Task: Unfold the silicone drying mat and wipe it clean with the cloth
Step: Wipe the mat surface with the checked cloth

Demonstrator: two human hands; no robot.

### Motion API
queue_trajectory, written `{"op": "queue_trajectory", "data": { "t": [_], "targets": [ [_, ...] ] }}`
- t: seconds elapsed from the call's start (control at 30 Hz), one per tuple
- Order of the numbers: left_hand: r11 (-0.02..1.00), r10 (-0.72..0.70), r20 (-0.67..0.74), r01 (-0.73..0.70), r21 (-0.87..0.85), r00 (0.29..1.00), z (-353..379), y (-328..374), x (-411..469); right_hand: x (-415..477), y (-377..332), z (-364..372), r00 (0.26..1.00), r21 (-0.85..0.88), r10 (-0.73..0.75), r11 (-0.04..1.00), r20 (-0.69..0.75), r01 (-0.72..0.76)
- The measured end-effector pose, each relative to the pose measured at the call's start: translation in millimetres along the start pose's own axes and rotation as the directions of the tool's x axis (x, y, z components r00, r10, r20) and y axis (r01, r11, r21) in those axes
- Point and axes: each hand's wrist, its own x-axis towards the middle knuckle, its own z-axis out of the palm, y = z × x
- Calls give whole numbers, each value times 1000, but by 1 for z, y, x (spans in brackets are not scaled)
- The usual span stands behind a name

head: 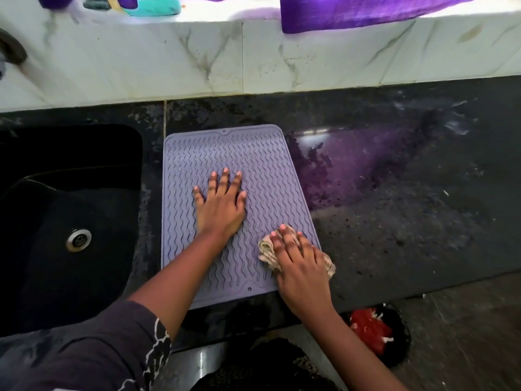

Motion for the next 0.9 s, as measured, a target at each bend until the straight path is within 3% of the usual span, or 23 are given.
{"op": "queue_trajectory", "data": {
  "t": [0.13, 0.23, 0.3, 0.37, 0.43, 0.53, 0.67, 0.73, 0.9],
  "targets": [
    [998, 7, 38, -5, -59, 999, -2, -1, -1, 7, 5, -11, 1000, 76, 1, 997, -2, -1],
    [980, -11, 86, 28, -198, 996, -13, -8, 7, 44, 13, -37, 999, 345, 34, 938, 18, -38],
    [951, -60, 25, 64, -303, 998, -24, -13, 19, 82, 16, -56, 997, 499, 69, 865, -16, -52],
    [938, -118, -67, 89, -336, 991, -35, -21, 39, 131, 11, -72, 988, 530, 63, 848, -144, 23],
    [968, -124, -127, 91, -234, 984, -39, -34, 65, 184, -3, -79, 976, 495, 24, 864, -218, 89],
    [995, -68, -104, 59, -84, 992, -38, -61, 101, 255, -31, -77, 975, 359, -24, 927, -221, 104],
    [1000, -7, -84, 5, -20, 996, -26, -79, 116, 295, -64, -56, 1000, 79, 2, 997, 23, -4],
    [1000, -3, -100, 1, -17, 995, -22, -81, 115, 296, -67, -51, 994, -21, -12, 1000, 105, 14],
    [998, 1, -125, -9, -68, 992, -25, -80, 115, 296, -39, -35, 979, 42, -204, 978, 8, 203]
  ]
}}
